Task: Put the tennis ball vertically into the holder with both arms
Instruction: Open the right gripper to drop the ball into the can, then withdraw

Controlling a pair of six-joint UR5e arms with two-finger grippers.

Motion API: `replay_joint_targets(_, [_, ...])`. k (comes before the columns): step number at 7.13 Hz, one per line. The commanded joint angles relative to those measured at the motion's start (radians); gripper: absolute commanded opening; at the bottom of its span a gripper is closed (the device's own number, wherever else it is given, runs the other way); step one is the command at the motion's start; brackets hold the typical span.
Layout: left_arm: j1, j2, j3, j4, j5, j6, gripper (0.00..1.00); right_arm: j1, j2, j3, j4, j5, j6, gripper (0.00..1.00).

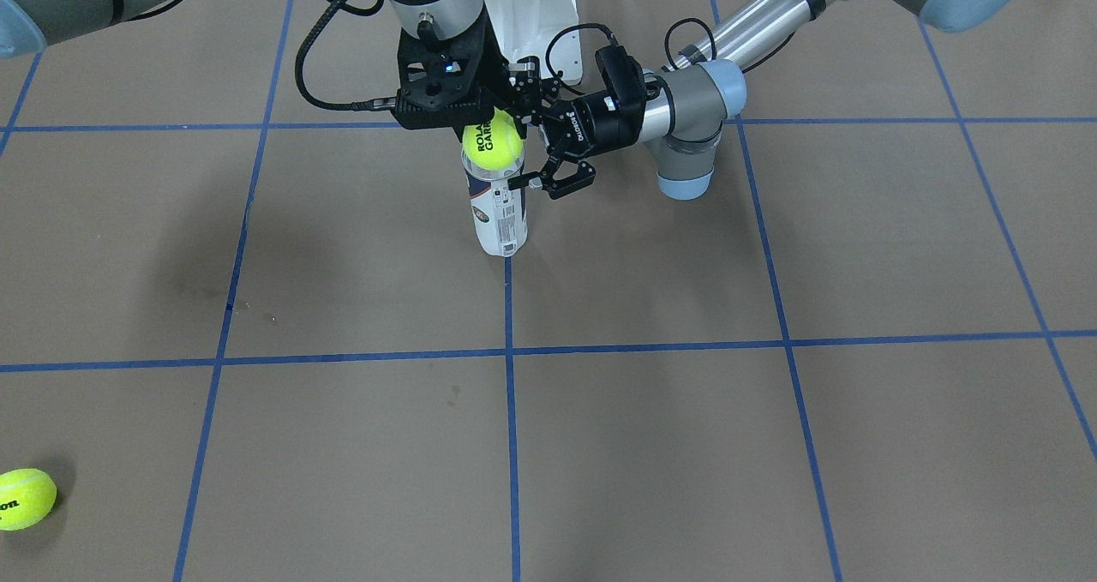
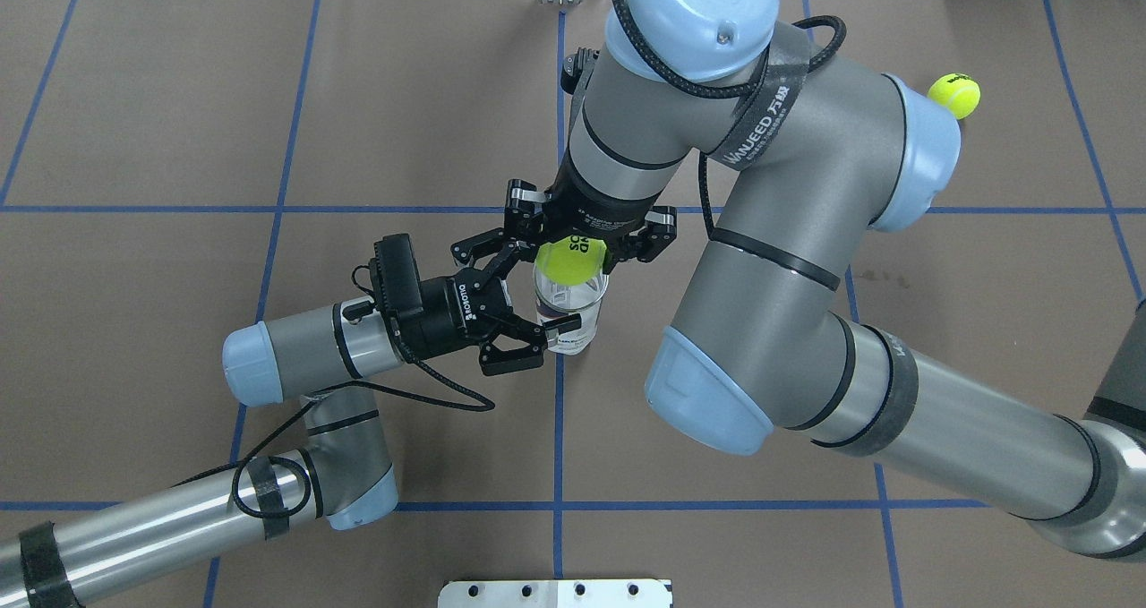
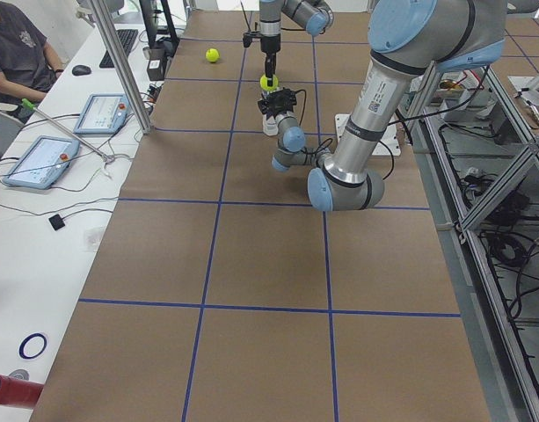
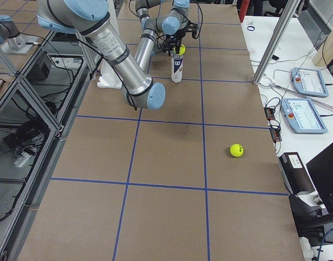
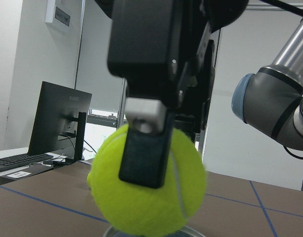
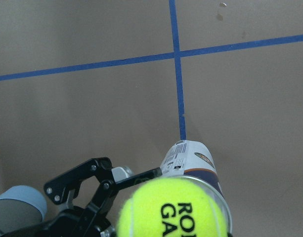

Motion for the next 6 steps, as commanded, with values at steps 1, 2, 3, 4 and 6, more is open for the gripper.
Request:
replay_joint_targets(1, [0.000,0.000,0.000,0.000,0.000,0.000,1.00,-0.010,-0.021,0.013,-0.002,-0.003,0.000,0.98])
replay_joint_targets(2, [0.002,0.000,0.000,0.000,0.000,0.000,1.00,-0.011,-0.021,0.013,-0.002,-0.003,0.000,0.98])
replay_joint_targets(3, [0.002,0.000,0.000,0.000,0.000,0.000,1.00,-0.011,-0.022,0.020,-0.002,-0.001,-0.002,0.99])
replay_joint_targets(4, [0.002,0.000,0.000,0.000,0.000,0.000,1.00,0.026,-0.036,0.024,-0.003,0.008,-0.006,0.99])
replay_joint_targets(6, [0.002,0.006,0.000,0.000,0.000,0.000,1.00,0.163,-0.213,0.104,-0.005,0.020,-0.198,0.99])
